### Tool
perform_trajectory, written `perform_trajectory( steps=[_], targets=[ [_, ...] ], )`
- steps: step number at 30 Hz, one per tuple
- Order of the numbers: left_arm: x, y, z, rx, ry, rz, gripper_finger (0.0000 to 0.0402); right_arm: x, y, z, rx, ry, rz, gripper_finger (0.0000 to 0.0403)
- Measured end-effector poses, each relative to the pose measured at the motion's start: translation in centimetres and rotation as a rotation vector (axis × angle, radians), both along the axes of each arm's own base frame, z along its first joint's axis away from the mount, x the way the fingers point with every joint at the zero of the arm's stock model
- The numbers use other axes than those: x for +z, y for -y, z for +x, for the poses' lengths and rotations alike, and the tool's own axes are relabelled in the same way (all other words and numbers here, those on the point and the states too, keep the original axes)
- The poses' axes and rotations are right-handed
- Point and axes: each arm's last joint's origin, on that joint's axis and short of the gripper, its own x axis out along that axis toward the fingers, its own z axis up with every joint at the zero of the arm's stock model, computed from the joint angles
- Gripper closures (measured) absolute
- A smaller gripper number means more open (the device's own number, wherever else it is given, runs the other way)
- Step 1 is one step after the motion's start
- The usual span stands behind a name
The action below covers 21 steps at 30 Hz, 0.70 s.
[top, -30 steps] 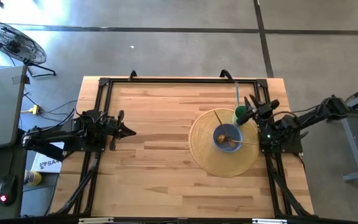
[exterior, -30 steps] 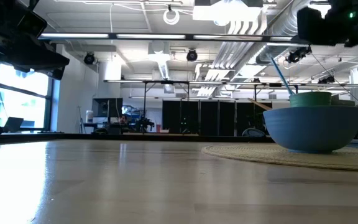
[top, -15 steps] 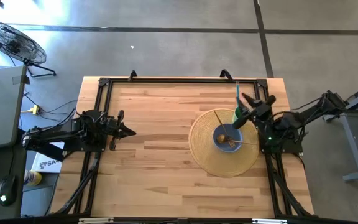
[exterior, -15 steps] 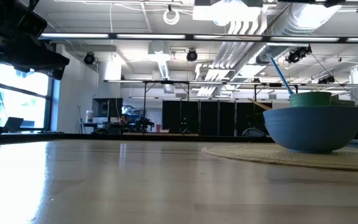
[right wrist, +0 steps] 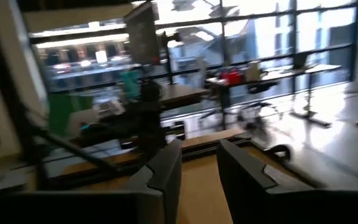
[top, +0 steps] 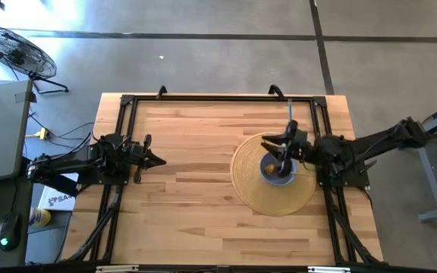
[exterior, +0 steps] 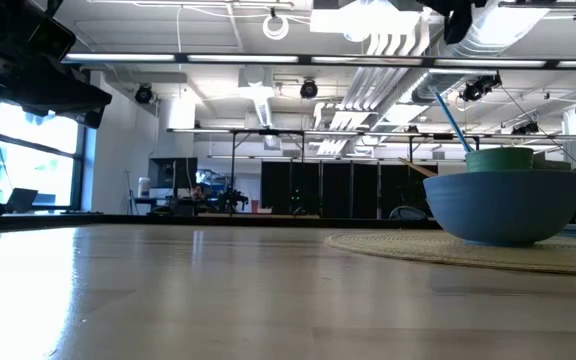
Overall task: Pick & Place Utensil
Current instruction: Return to Home Position
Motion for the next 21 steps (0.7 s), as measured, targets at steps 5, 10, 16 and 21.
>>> perform_trajectory(
  steps=[5, 10, 16, 21],
  targets=[
    [0.0, 0.0, 0.0, 0.000, 0.000, 0.000, 0.0392, 0.7, 1.4, -0.9, 0.225, 0.033, 0.017, 0.0327],
    [0.0, 0.0, 0.0, 0.000, -0.001, 0.000, 0.0392, 1.2, 2.0, -3.0, 0.147, -0.002, -0.089, 0.0354],
    [0.0, 0.0, 0.0, 0.000, 0.000, 0.000, 0.0392, 1.0, 1.9, -5.2, 0.196, -0.065, -0.092, 0.0386],
    [0.0, 0.0, 0.0, 0.000, 0.000, 0.000, 0.0392, 0.3, 1.8, -5.9, 0.254, -0.063, -0.058, 0.0400]
  ],
)
